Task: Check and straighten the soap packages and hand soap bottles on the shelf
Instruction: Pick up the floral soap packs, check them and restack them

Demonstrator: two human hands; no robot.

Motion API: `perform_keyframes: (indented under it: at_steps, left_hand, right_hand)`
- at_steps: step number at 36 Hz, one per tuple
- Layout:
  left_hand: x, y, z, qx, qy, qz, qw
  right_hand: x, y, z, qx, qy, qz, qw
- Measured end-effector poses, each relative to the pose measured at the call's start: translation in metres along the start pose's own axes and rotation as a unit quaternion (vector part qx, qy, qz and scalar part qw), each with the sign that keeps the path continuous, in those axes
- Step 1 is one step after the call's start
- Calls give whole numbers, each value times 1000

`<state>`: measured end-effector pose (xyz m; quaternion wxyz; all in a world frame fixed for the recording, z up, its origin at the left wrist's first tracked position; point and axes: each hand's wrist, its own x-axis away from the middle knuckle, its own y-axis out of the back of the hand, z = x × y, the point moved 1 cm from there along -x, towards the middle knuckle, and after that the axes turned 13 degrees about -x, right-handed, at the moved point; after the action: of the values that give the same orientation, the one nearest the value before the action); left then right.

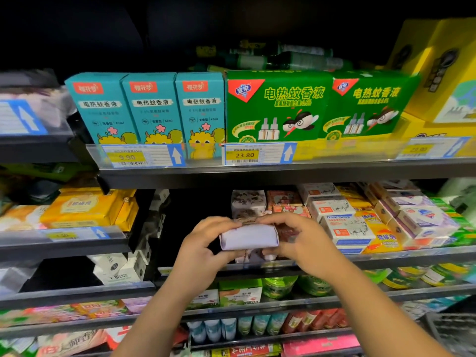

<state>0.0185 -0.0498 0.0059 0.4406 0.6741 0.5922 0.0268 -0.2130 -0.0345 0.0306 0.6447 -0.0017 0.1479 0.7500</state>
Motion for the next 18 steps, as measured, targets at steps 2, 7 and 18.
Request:
perform_keyframes:
  at_steps: [2, 7, 18]
  left_hand:
    - [-3, 1, -7, 76, 44, 5, 996]
    - [-16, -2, -21, 311, 218, -16, 925]
    - [-30, -19, -30, 298, 498, 164, 797]
  right_hand:
    - [-1, 2, 1, -44, -13, -12, 999]
    - [-8, -1, 8, -209, -78, -12, 975]
    - [-22, 0, -4, -133, -369, -25, 920]
